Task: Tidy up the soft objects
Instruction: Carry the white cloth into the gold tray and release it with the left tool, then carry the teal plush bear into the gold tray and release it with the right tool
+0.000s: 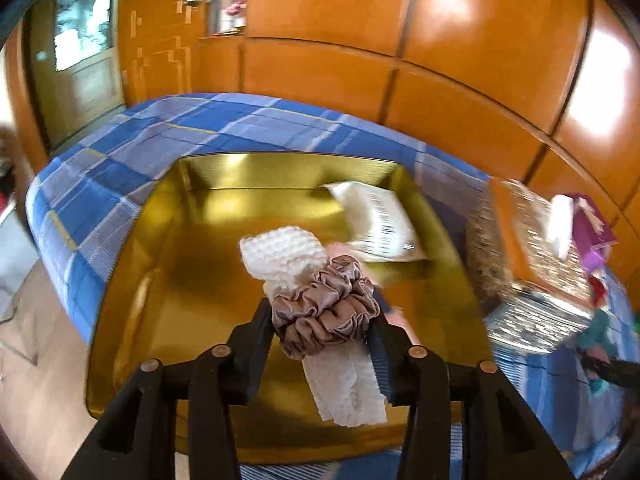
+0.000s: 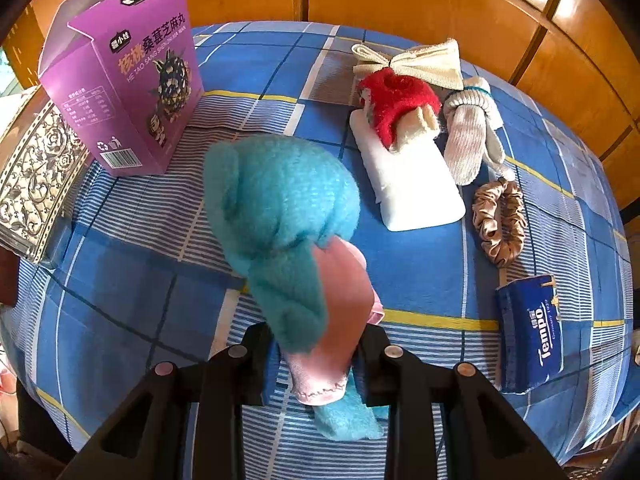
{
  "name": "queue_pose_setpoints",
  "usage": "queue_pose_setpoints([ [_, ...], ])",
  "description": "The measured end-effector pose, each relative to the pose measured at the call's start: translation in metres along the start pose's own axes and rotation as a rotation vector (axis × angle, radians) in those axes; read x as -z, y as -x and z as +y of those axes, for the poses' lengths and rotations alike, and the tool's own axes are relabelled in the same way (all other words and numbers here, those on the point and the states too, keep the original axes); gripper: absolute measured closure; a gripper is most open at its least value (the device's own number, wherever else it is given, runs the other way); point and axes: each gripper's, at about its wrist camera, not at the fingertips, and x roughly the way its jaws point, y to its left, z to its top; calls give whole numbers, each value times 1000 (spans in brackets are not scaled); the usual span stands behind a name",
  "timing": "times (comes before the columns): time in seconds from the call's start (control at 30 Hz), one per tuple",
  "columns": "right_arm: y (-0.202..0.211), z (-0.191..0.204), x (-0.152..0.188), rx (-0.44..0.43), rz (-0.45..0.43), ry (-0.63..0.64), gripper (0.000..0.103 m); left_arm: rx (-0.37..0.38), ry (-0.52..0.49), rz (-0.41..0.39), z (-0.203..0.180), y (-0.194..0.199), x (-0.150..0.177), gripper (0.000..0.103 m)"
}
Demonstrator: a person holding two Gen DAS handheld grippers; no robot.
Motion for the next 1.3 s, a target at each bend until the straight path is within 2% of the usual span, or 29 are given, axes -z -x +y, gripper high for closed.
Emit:
queue_pose_setpoints([
  [0.03, 0, 1, 0, 3, -2, -3, 75, -5, 7, 1, 3, -1, 0, 55],
  [0.13, 0, 3, 3, 6, -7, -9, 76, -30, 12, 6, 9, -3, 2, 36],
  [0.3, 5, -3, 5, -3, -13, -49, 78, -29, -18, -18, 7, 6, 11, 32],
  [0.37, 13, -11, 6, -24, -24, -90, 79, -14, -24, -25, 5, 11, 12, 25],
  [0.43, 27, -16, 4, -34, -59, -126, 79, 5, -33, -28, 1, 16, 13, 25],
  [0.53, 56, -24, -7, -4, -135, -155, 79, 29, -61, -36, -6, 21, 15, 25],
  [0.73, 100, -29, -72, -2, -236, -198, 79, 47, -89, -43, -15, 28, 15, 25],
  [0.87, 130, 4, -123, -30, -333, -159, 79, 41, -80, -47, -10, 31, 14, 25],
  [0.93, 152, 38, -140, -94, -395, -89, 79, 33, -79, -52, -8, 32, 13, 25],
  [1.03, 173, 90, -145, -187, -436, 23, 79, 17, -64, -55, -1, 34, 12, 25],
  [1.17, 182, 162, -130, -329, -418, 167, 79, -13, -34, -74, 11, 37, 9, 25],
  [1.3, 165, 236, -104, -461, -321, 297, 79, -22, 1, -103, 23, 43, 4, 25],
])
